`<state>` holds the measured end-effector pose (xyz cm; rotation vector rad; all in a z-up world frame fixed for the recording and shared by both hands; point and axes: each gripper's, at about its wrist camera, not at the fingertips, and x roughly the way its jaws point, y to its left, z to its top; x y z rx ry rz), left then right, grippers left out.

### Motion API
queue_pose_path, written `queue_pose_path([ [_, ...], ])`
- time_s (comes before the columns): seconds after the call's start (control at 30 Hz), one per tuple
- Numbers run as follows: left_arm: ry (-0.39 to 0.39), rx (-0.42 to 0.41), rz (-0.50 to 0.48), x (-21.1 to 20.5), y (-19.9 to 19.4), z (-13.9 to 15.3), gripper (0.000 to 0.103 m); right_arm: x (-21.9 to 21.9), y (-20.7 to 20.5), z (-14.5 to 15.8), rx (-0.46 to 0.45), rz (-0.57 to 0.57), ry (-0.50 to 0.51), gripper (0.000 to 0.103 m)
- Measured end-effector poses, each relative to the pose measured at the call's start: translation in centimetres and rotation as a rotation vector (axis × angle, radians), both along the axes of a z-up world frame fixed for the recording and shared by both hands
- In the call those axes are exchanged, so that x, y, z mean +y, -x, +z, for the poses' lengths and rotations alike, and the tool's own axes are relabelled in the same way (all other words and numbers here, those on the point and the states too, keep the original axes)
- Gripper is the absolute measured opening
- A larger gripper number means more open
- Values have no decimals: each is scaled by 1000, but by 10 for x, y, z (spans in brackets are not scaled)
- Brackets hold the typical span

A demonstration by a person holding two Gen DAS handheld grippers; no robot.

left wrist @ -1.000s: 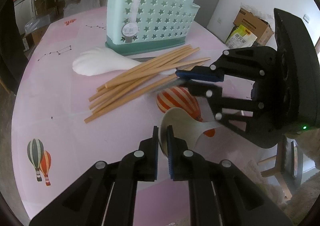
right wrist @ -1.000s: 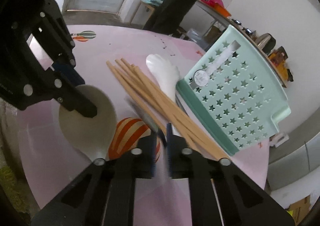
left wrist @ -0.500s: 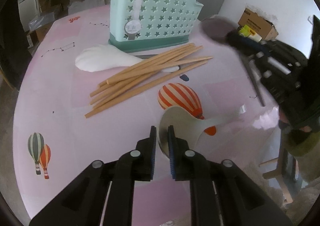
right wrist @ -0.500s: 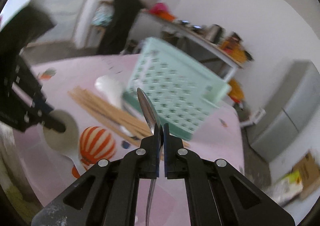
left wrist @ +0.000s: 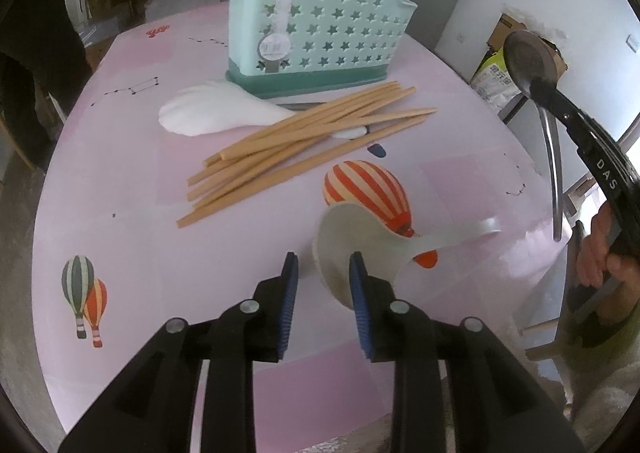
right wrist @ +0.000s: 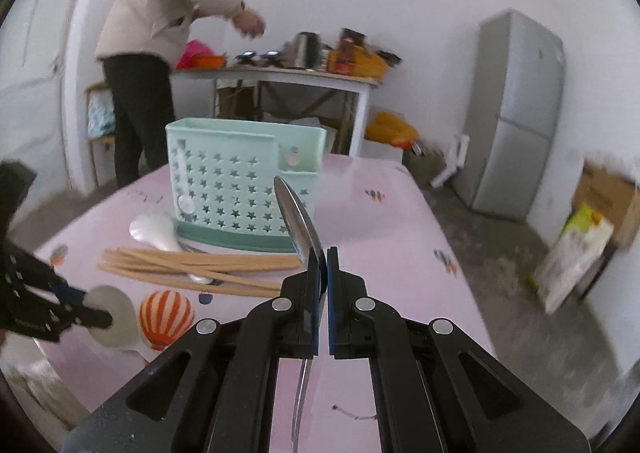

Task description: Organize utensils

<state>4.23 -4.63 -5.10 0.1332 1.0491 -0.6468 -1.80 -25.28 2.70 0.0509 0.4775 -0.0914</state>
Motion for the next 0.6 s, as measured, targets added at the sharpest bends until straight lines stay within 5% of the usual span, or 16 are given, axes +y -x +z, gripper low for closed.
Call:
queue_pose_path([
  [0.27, -26, -43, -21, -12, 9, 3, 12, 1, 9, 0, -5, -35, -54, 2],
  [0.6, 4, -72, -12, -11, 13, 9, 8, 3, 16, -1, 12, -46, -100, 2],
])
